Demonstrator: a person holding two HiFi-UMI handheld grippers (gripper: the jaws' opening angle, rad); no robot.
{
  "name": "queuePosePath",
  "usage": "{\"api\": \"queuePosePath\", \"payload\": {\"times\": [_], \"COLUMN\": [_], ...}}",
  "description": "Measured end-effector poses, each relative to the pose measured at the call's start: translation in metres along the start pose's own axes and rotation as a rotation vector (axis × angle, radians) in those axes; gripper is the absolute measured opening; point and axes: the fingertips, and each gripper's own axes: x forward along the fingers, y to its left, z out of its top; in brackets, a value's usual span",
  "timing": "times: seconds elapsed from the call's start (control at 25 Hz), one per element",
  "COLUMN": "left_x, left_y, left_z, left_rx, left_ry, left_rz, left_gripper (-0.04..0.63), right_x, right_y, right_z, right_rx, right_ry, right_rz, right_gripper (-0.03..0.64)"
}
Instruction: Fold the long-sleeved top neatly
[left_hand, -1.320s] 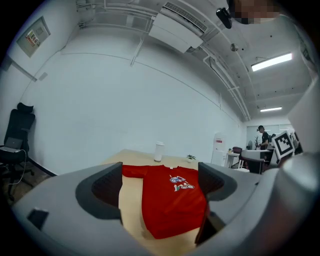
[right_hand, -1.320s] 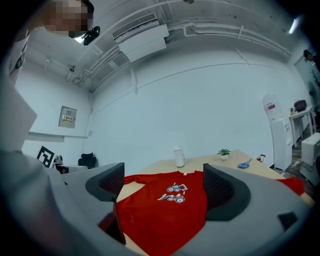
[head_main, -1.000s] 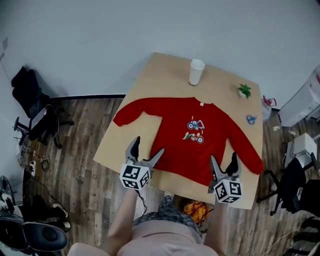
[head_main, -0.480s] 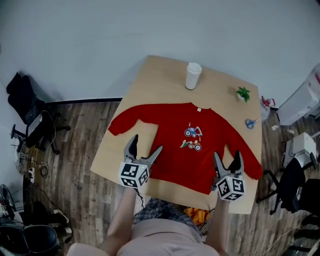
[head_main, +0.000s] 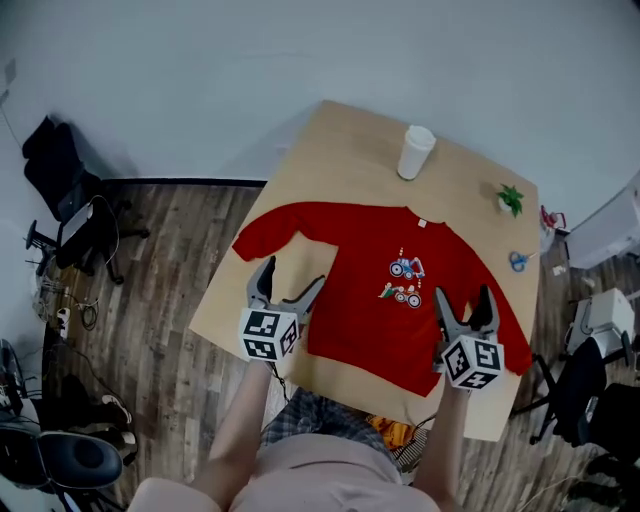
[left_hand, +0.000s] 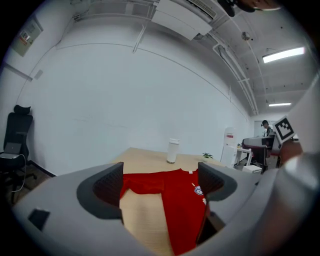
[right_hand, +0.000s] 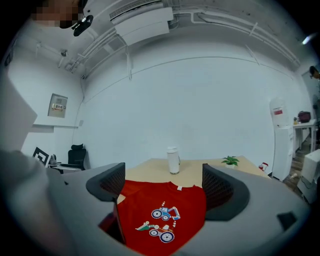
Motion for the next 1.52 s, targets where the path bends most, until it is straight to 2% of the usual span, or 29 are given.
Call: {"api": "queuePosePath", "payload": {"times": [0.32,0.68,0.92,1.16,1.4,1.52], "left_x": [-0.01,0.002,0.017,0.026,0.024,0.024], "left_y": [0.082,0.157,0.184,0.209,0.225,0.228], "left_z": [-0.006,-0.045,-0.066,-0.095,-0.122,-0.133], "left_rx": [-0.052,-0.153,-0.218,-0.293,-0.363,-0.368], "left_ry": [0.037,0.132,0.184,0.247,0.317,0.36], "left_rz": [0.165,0.337,0.409,0.493,0.563,0.576], "left_gripper": [0.457,0.457,0.456,0.437,0.386,0.36], "right_x": [0.084,0.175,0.224,0.269,0.277,0.274], "right_y": [0.069,0.169,0.232,0.281,0.313,0.315], "right_z": [0.012,-0.015,-0.039,-0.071,-0.117,-0.13], "right_rx": [-0.041,-0.109,-0.136,-0.193,-0.198,-0.175], "right_ry": [0.082,0.174,0.227,0.286,0.37,0.386], "right_rz": [0.175,0.37,0.494,0.568,0.629,0.64], "right_gripper": [0.463,0.453,0.448,0.442,0.437,0.439]}}
